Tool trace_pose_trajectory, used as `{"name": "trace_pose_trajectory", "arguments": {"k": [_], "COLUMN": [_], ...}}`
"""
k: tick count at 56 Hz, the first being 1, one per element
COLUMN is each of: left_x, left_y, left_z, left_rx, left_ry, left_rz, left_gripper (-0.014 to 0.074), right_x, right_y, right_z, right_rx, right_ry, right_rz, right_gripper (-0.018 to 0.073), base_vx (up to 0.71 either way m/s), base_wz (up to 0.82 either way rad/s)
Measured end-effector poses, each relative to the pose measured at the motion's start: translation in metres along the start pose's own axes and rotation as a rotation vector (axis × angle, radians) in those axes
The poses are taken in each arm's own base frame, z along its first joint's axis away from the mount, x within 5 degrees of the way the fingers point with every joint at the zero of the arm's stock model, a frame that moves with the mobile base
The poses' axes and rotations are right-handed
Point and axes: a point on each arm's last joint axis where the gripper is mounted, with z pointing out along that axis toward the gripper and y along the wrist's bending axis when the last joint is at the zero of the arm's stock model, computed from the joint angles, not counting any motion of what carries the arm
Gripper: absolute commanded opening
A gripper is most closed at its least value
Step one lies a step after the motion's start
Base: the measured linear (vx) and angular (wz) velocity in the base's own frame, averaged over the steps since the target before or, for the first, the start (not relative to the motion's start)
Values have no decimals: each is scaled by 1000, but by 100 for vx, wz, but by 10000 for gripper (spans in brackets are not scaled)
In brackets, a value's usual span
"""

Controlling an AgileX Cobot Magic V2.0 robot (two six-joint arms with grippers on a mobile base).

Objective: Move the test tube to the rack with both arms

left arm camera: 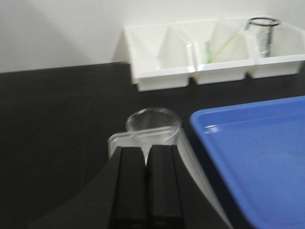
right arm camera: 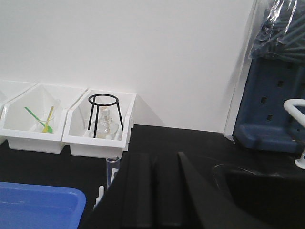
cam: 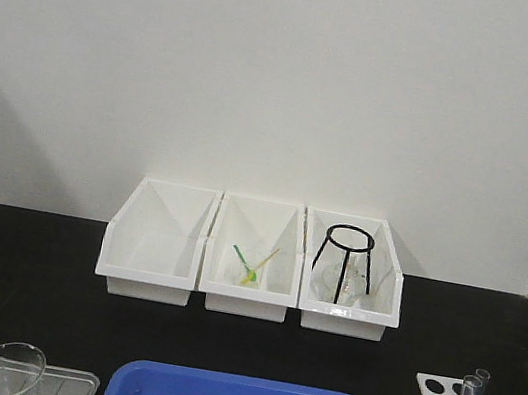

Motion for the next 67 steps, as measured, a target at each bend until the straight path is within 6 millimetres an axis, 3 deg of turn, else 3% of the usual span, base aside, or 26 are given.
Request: {"name": "trace_pose_trajectory", "arguments": {"k": [10, 17, 67], "left_x": [53, 75, 77], "left_y": [10, 11, 8], "left_z": [-3, 1, 2], "left_rx": [-106, -128, -93], "left_ry": [-28, -49, -59], "left_rz": [-29, -35, -48], "left_gripper": [-6, -6, -6], "right_x": [0, 0, 0], "right_y": [0, 0, 0], "right_z": [0, 0, 0], "right_rx": [0, 0, 0], "right_ry": [0, 0, 2], "right_rz": [0, 0, 0], "right_gripper": [-11, -11, -11], "base_vx": [0, 0, 0], "base_wz": [0, 0, 0]}}
